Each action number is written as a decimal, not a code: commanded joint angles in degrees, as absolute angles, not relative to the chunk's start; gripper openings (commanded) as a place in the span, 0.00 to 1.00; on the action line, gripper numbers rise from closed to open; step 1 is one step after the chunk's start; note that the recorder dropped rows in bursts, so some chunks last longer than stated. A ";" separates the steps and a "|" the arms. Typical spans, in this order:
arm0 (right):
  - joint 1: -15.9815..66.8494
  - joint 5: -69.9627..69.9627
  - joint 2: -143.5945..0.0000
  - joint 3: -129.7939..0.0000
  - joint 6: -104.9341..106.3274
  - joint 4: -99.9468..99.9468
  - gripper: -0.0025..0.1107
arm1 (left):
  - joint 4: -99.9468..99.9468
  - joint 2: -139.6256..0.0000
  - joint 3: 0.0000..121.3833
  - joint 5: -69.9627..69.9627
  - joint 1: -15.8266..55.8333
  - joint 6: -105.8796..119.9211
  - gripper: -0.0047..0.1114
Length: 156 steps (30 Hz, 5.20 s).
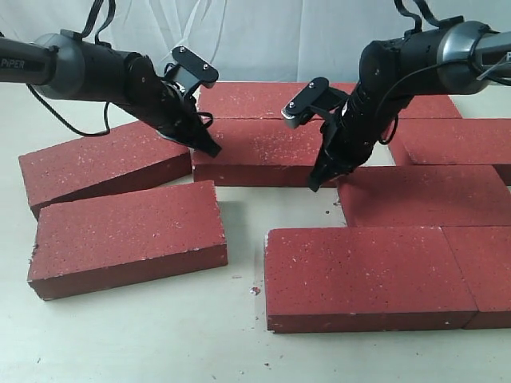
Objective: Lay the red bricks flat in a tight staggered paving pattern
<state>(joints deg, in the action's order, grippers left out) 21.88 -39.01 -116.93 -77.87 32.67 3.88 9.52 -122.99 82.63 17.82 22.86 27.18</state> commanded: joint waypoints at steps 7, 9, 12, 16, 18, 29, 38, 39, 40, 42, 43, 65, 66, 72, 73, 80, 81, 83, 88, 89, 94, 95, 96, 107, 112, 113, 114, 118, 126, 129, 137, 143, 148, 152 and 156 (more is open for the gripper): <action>21.37 -43.97 -112.91 -78.07 32.37 7.50 0.01 | 10.65 -123.95 82.77 14.78 25.81 27.47 0.04; 21.37 -43.80 -113.13 -78.07 32.37 7.50 0.01 | 10.65 -123.95 82.77 14.68 25.81 27.47 0.04; 21.37 -43.11 -113.25 -78.07 32.37 7.50 0.01 | 10.65 -123.95 82.77 14.33 25.81 27.47 0.04; 21.37 -43.31 -112.97 -78.07 32.37 6.14 0.01 | 8.75 -123.95 82.77 14.69 25.16 27.47 0.04; 21.37 -43.83 -112.44 -78.07 31.97 4.79 0.01 | 8.64 -123.95 82.77 15.08 24.40 27.47 0.04; 21.37 -43.80 -110.48 -78.07 30.77 4.70 0.01 | 11.21 -122.65 82.77 18.53 21.83 27.08 0.04; 21.37 -43.14 -110.48 -78.07 30.68 5.63 0.01 | 10.96 -124.62 82.77 16.40 23.02 27.50 0.04; 21.37 -43.14 -110.48 -78.07 30.68 5.63 0.01 | 10.96 -124.62 82.77 16.16 23.44 27.63 0.04; 21.37 -43.14 -110.48 -78.07 30.68 5.63 0.01 | 10.85 -124.62 82.77 15.80 23.90 27.63 0.04; 21.37 -43.17 -110.48 -78.07 30.68 5.75 0.01 | 10.75 -124.62 82.77 15.39 24.74 27.63 0.04; 21.37 -43.17 -110.48 -78.07 30.68 5.75 0.01 | 10.75 -124.62 82.77 15.39 25.20 27.63 0.04; 21.37 -39.88 -110.48 -78.07 30.68 7.64 0.01 | 6.18 -124.17 82.77 13.21 27.41 27.13 0.04; 21.37 -39.88 -110.48 -78.07 30.68 7.64 0.01 | 6.13 -123.77 82.77 13.89 26.72 27.00 0.04; 23.91 -30.77 -110.48 -78.07 41.92 29.27 0.01 | 5.39 -115.33 82.77 29.61 18.65 26.54 0.04; 25.53 -26.31 -110.48 -78.07 47.93 34.05 0.01 | 5.11 -114.21 82.77 32.34 16.63 26.54 0.04; 32.41 -32.64 -121.45 -95.96 43.58 30.54 0.01 | 11.16 -111.19 77.28 31.19 1.77 26.54 0.04; 32.70 -34.52 -123.50 -99.05 40.49 28.04 0.01 | 12.06 -111.06 76.85 30.99 0.67 26.54 0.04; 33.15 -38.42 -127.18 -104.46 35.49 22.71 0.01 | 14.00 -111.06 76.41 30.88 -0.76 27.15 0.04; 35.42 -46.78 -135.49 -116.66 27.03 11.53 0.01 | 17.29 -111.06 76.32 30.23 -1.01 30.76 0.04; 35.87 -48.17 -136.78 -118.52 25.89 10.05 0.01 | 18.69 -111.06 76.32 30.13 -1.01 32.35 0.04; 36.16 -51.60 -140.58 -123.22 24.12 7.86 0.01 | 23.51 -111.06 76.32 30.13 -1.01 37.26 0.04; 36.16 -51.68 -140.85 -123.21 23.98 7.40 0.01 | 24.36 -111.06 76.32 30.13 -1.01 37.90 0.04; 36.16 -51.68 -140.97 -123.21 23.70 6.94 0.01 | 24.76 -111.06 76.32 30.13 -1.01 38.33 0.04; 36.06 -52.78 -141.70 -123.21 21.83 0.74 0.01 | 25.10 -111.06 76.32 30.02 -1.01 39.45 0.04; 36.06 -54.61 -142.22 -123.21 19.16 -4.95 0.01 | 25.23 -111.06 76.32 29.91 -1.01 39.58 0.04; 36.06 -55.01 -142.35 -123.21 19.16 -6.15 0.01 | 25.23 -111.06 76.32 29.91 -1.01 39.58 0.04; 36.06 -55.25 -142.48 -123.21 19.16 -7.39 0.01 | 25.23 -111.06 76.32 29.91 -1.01 39.58 0.04; 36.06 -56.25 -142.57 -123.21 17.05 -12.09 0.01 | 25.23 -111.06 76.32 29.91 -1.01 39.58 0.04; 36.06 -59.67 -142.57 -123.21 14.90 -19.67 0.01 | 25.23 -111.06 76.32 29.79 -1.01 39.71 0.04; 35.44 -59.83 -142.57 -123.21 14.41 -20.92 0.01 | 25.23 -111.06 76.32 29.79 -1.01 39.71 0.04; 30.43 -60.23 -142.57 -123.21 14.27 -15.58 0.01 | 25.23 -111.06 76.32 29.44 -1.01 39.71 0.04; 28.51 -60.94 -142.57 -123.21 14.27 -14.65 0.01 | 25.23 -111.06 76.32 29.45 -1.01 39.84 0.04; 28.51 -61.32 -142.57 -123.21 14.27 -15.00 0.01 | 25.23 -111.06 76.32 29.45 -1.01 39.84 0.04; 28.51 -62.97 -142.57 -123.21 14.27 -16.35 0.01 | 25.23 -111.06 76.32 29.45 -1.01 39.84 0.04; 28.51 -65.08 -142.57 -123.21 14.27 -18.94 0.01 | 25.33 -111.06 76.32 29.45 -1.01 39.84 0.04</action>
